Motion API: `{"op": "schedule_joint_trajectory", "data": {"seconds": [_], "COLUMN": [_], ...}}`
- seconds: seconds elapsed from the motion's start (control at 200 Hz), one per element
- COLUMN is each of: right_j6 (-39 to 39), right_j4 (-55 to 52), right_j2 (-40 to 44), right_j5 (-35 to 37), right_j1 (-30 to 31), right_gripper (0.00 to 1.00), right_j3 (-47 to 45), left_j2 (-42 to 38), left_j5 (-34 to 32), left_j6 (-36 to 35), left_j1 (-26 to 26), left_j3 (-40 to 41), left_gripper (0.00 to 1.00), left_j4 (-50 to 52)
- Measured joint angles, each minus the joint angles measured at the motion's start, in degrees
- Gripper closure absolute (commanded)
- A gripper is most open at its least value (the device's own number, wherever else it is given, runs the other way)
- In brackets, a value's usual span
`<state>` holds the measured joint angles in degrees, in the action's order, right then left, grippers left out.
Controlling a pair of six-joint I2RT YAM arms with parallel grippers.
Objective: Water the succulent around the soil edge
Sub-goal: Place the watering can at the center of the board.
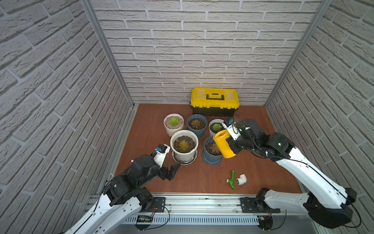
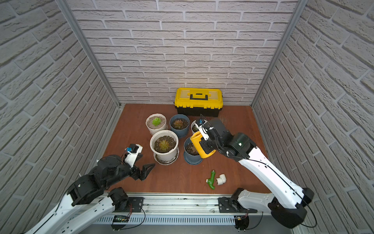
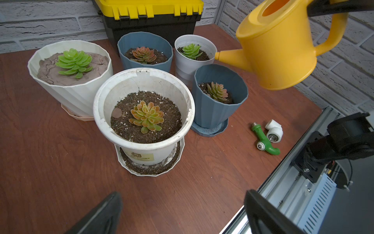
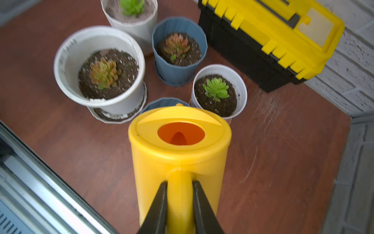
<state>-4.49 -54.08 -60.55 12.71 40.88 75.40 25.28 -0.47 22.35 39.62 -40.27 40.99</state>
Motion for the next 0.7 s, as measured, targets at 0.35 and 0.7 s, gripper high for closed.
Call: {"op": "schedule_joint_trajectory", "data": {"seconds": [0.35, 0.7], "right_j6": [-7.4, -18.0], "right_j4": [31.0, 51.2], "right_j2": [30.8, 15.8], "right_j5": [24.9, 24.8], "right_j1": [-0.8, -13.2], "right_gripper": [0.97, 0.97], "right_j3": [-36.0, -53.2], "left_j2": [-0.1, 1.0], "left_j5": [-0.2, 0.0], "left_j6": [0.8, 5.4], "left_j1": [-4.1, -5.9], "left_j3": [0.1, 1.6], "left_gripper": [0.02, 0.02], "left_j4": [-0.5, -6.3]}}
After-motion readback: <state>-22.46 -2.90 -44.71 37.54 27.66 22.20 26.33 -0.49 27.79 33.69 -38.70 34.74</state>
